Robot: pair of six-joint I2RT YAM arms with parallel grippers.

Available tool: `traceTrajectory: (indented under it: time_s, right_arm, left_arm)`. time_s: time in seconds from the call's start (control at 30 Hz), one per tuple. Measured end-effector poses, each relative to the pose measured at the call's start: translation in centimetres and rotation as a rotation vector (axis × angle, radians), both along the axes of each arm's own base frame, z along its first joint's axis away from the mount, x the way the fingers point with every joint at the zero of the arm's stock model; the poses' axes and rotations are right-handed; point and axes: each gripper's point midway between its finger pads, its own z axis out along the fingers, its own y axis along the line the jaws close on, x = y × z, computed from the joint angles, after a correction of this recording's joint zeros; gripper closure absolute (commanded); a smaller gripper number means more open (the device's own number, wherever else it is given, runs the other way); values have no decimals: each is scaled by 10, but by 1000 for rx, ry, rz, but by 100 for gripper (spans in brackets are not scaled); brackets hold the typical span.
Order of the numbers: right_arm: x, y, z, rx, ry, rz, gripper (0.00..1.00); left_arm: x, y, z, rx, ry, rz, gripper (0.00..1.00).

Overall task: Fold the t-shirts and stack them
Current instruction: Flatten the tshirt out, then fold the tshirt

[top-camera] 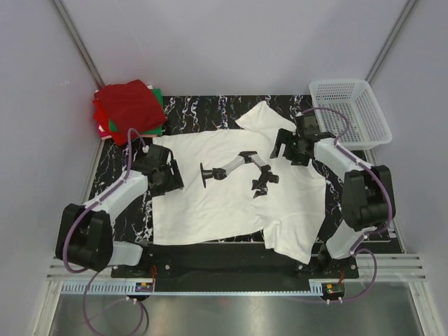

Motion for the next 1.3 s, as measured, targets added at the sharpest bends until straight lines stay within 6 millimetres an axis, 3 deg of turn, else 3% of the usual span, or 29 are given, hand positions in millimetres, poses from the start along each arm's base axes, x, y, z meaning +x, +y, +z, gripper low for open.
traceTrajectory:
  time_s: [0.2,0.37,0.53,0.73,0.9,1.03,1.1,1.2,1.3]
  right_arm:
    - [43,8,-34,-25,83,12,5]
    - [75,16,-57,-33,141,17,4]
    - [109,18,-57,-26,127,5,4]
    - [155,6,-54,3,100,-63,3]
    - [169,-9,-54,2,106,-141,3]
    - [169,-14,-53,18,106,-155,3]
    - [165,-11,-52,38,105,-141,0]
    - [150,-4,-49,81,124,-107,1]
    - [131,3,-41,94,146,-74,0]
  left_arm:
    - [21,-5,-43,43,143,-2,34]
    - [69,-12,-42,63,105,-13,36]
    - [92,-7,-42,91,103,-6,37]
    - [122,8,-41,121,109,22,38]
    - [143,21,-38,141,107,47,40]
    - [135,25,-36,150,115,54,39]
    - [116,28,-32,150,125,59,35]
    - [82,33,-10,144,112,75,33]
    - [56,37,26,122,39,100,32]
